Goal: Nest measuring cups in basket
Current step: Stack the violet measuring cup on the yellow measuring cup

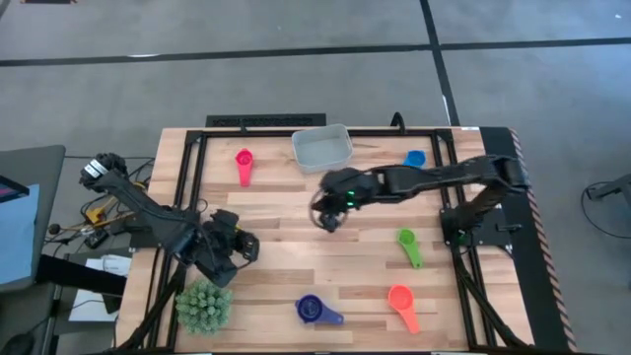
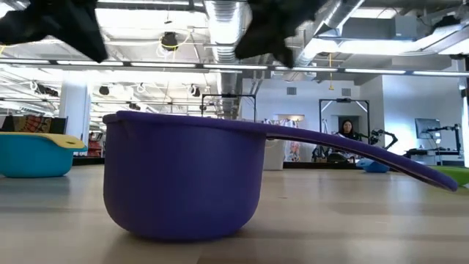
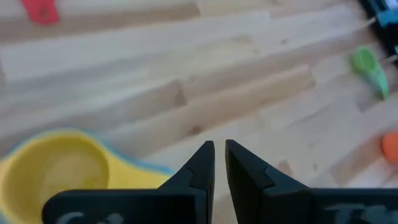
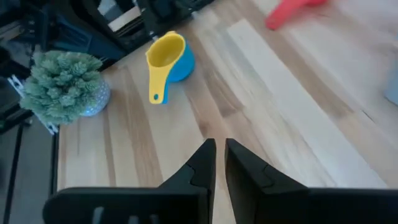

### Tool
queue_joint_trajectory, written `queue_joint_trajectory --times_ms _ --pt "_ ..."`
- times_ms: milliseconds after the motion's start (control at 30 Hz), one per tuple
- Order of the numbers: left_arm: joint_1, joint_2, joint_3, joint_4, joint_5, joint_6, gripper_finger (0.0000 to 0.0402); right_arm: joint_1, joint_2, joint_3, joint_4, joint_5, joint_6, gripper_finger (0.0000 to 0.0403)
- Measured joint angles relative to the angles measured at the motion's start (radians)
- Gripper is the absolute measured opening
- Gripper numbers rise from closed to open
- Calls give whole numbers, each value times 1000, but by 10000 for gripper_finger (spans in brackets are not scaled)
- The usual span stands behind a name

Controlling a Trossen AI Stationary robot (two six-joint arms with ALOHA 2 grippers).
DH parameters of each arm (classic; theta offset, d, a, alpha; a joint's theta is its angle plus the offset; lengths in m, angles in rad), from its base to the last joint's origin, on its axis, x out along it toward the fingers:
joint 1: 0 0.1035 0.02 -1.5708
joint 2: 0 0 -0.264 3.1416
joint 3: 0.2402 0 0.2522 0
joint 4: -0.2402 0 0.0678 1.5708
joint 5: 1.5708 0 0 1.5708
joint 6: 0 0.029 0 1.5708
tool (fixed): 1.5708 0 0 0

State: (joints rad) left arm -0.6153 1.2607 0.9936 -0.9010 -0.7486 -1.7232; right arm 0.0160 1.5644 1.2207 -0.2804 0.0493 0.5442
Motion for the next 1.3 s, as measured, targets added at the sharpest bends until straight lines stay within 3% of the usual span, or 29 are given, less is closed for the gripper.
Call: queue_joint_trajectory --times_ms 167,333,600,833,1067,1200,1300 --pt "125 0 0 79 -17 203 26 70 -121 -120 -12 146 133 61" --pt "252 0 0 218 32 495 36 182 -158 -145 -74 310 306 61" --pt "365 0 0 296 131 615 70 342 -158 -145 -281 393 693 42" --pt "315 0 0 334 187 705 77 493 -158 -145 -467 372 994 16" --pt "238 1 0 424 138 709 78 651 -157 -145 -486 393 1231 21" --pt "188 56 0 570 148 731 78 721 -157 -145 -526 397 1358 37" --pt "145 144 3 755 214 774 78 752 -152 -144 -567 389 1409 43"
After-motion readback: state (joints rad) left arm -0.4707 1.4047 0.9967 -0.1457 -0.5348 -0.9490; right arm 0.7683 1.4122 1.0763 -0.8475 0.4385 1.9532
